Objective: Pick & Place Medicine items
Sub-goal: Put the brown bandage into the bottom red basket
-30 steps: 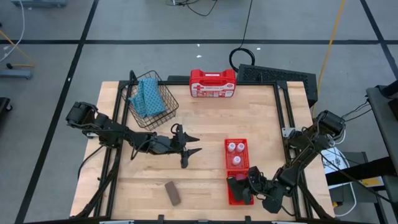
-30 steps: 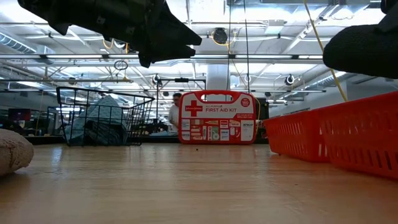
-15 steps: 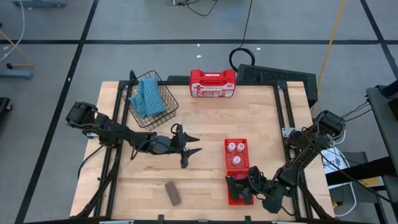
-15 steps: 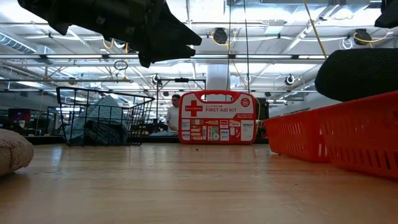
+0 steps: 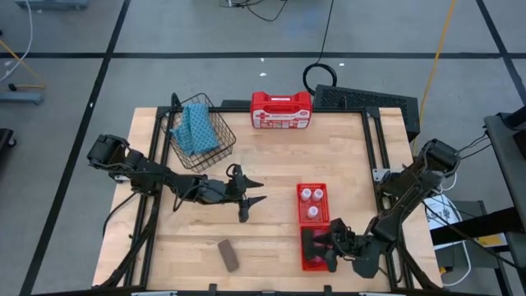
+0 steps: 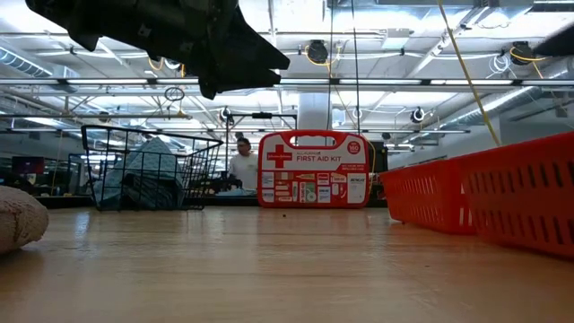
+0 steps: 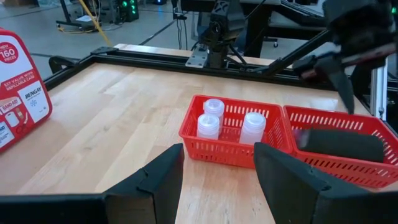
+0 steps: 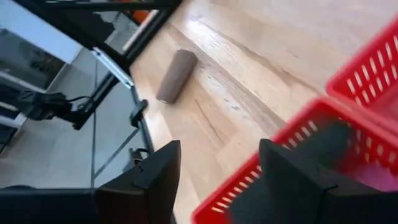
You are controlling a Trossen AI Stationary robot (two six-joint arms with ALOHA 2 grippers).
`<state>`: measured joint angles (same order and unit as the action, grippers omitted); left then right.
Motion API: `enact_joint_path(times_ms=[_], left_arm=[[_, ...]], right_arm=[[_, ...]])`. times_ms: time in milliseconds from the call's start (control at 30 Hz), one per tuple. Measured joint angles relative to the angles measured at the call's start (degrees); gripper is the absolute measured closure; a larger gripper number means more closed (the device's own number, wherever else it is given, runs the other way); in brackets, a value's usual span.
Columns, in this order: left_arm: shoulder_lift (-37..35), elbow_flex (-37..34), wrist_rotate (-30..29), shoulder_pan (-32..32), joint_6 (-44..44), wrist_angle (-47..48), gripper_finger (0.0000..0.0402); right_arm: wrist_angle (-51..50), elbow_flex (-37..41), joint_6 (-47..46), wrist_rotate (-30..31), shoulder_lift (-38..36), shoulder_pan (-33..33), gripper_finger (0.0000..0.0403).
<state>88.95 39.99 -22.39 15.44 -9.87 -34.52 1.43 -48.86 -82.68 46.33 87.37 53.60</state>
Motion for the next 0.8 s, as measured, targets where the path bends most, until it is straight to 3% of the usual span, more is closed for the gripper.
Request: enact_joint_path(times_ms=[267, 500, 633, 800], left_arm=[[0.0, 0.0, 0.0, 0.0, -0.4, 0.1, 0.0197], [0.0, 0.0, 0.0, 0.0, -1.2, 0.1, 0.0197], [0.0, 0.0, 2.7, 0.2, -1.9, 0.9, 0.0197], [-4.7, 0.1, 5.9, 5.4, 4.8, 11.4, 0.0197]], right_arm=[[3.0, 0.0, 15.9, 5.0, -5.5, 0.0, 0.0197], [22.8, 0.0, 41.4, 4.6, -5.7, -2.8, 0.0198], [26.7, 0.0, 52.3, 4.5, -5.7, -4.7, 0.0198], [26.2, 0.0, 60.8, 4.4, -5.7, -6.9, 0.0201]])
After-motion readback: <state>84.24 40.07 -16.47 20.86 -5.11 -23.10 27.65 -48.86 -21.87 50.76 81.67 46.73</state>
